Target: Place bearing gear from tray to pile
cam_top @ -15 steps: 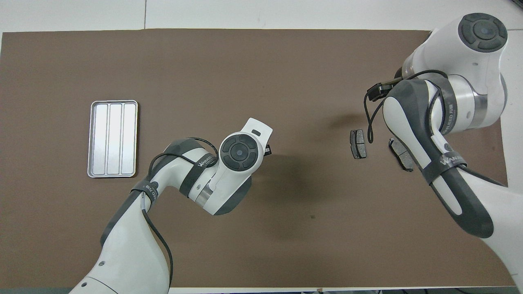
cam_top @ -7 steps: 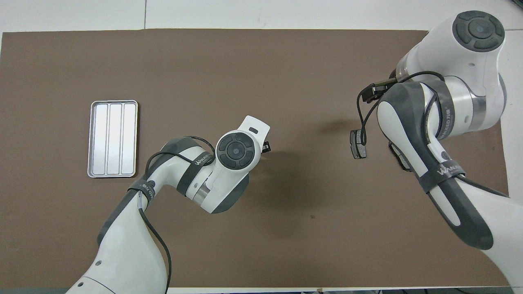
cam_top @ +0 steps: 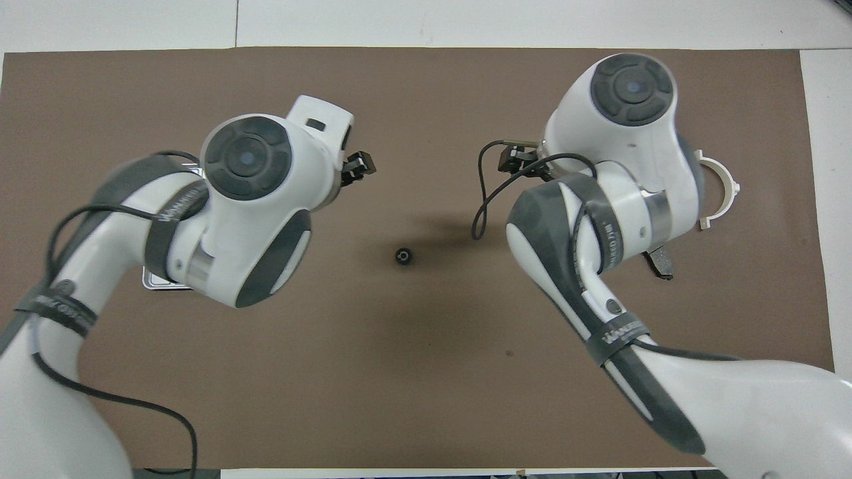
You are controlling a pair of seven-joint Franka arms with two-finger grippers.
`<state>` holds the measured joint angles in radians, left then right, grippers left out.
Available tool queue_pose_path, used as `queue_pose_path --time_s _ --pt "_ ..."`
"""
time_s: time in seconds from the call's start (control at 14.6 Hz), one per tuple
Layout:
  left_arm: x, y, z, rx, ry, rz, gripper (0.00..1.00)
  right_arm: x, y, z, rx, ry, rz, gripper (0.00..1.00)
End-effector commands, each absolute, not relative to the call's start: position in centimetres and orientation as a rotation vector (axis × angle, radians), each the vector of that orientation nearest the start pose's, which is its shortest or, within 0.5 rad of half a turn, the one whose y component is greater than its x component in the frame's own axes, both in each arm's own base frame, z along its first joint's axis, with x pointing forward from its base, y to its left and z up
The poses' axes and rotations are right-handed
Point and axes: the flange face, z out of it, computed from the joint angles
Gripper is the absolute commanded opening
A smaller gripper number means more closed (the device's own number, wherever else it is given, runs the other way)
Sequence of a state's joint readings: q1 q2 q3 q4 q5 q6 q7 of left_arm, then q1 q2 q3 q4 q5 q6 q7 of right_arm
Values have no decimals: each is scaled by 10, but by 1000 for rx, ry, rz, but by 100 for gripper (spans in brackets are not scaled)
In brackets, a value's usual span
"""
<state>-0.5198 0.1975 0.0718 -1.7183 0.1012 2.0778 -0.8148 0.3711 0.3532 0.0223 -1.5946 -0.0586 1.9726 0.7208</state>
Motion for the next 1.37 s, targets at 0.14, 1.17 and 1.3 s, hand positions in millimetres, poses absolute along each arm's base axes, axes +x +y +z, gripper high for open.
queue_pose_path --time_s 0.14,1.17,1.3 --pt "590 -84 550 -3061 -176 -226 100 595 344 398 -3006 844 -97 100" --pt "553 -10 637 -3153 -30 -2 100 556 442 299 -2995 1049 38 100" --pt "553 -7 637 -3149 -43 -5 100 546 439 294 -3011 1044 61 100"
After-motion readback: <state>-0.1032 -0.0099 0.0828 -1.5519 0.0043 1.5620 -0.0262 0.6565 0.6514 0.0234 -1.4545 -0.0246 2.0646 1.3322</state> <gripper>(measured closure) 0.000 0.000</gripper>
